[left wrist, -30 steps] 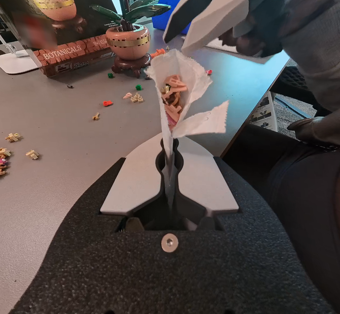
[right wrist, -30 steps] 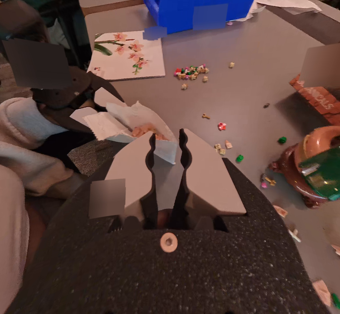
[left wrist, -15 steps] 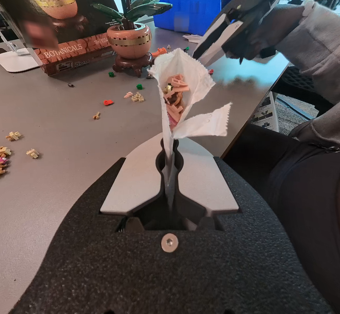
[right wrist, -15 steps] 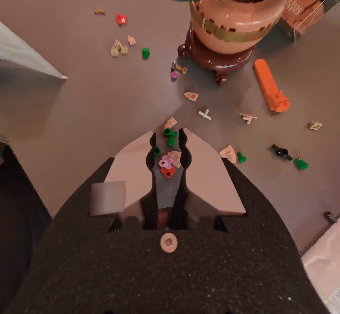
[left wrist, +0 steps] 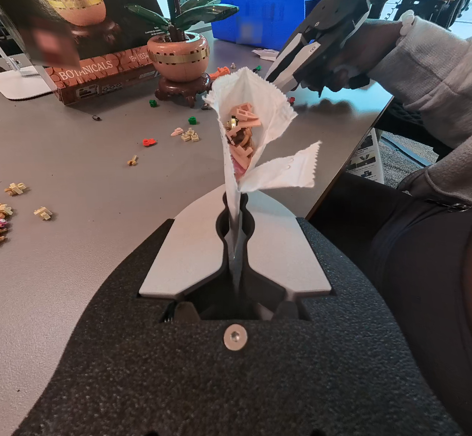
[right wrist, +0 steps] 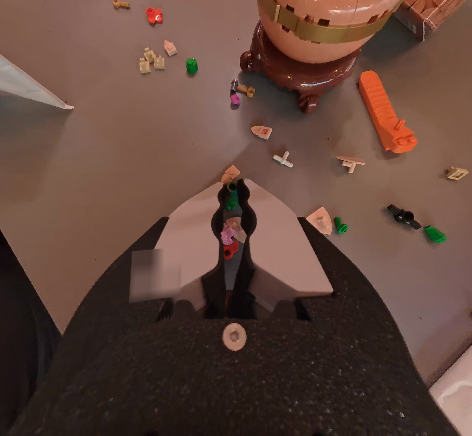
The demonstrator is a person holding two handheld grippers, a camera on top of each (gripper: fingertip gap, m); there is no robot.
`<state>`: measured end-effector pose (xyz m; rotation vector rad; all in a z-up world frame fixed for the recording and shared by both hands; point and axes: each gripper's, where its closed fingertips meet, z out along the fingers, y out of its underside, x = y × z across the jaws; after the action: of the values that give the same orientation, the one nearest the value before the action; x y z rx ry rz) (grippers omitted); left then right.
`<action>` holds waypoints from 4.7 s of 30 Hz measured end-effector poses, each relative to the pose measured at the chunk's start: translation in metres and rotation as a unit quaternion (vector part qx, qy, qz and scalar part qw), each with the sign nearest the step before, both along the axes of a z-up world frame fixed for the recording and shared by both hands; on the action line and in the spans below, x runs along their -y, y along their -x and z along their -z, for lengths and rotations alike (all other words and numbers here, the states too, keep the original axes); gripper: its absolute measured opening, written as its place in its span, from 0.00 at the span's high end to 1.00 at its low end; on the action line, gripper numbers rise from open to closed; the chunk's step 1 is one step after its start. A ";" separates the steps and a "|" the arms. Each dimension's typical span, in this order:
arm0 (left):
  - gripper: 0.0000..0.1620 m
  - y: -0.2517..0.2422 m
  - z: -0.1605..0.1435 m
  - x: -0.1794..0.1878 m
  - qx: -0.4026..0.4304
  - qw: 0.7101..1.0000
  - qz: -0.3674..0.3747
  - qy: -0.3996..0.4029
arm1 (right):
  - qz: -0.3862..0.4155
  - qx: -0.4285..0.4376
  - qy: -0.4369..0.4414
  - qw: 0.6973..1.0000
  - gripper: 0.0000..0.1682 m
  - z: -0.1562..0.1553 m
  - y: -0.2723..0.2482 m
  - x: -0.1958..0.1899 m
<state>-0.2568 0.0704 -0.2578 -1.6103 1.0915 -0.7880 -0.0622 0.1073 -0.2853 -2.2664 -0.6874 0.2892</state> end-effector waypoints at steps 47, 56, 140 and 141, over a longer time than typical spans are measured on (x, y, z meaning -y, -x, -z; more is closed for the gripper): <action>0.98 -0.001 0.000 0.000 -0.002 1.000 0.000 -0.003 | 0.010 -0.023 -0.029 0.999 0.86 -0.023 -0.020 0.025; 0.98 -0.001 0.000 0.000 -0.002 1.000 -0.002 0.000 | -0.036 0.013 -0.020 0.999 0.92 0.000 0.000 0.024; 0.98 0.000 0.000 -0.001 0.000 1.000 -0.002 0.001 | -0.005 -0.009 0.020 1.000 0.79 0.003 -0.021 0.022; 0.98 0.000 0.000 -0.001 0.000 1.000 -0.002 0.000 | -0.007 -0.017 0.020 1.000 0.84 0.003 -0.020 0.022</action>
<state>-0.2565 0.0712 -0.2581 -1.6128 1.0871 -0.7856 -0.0425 0.0853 -0.2880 -2.2899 -0.6856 0.3499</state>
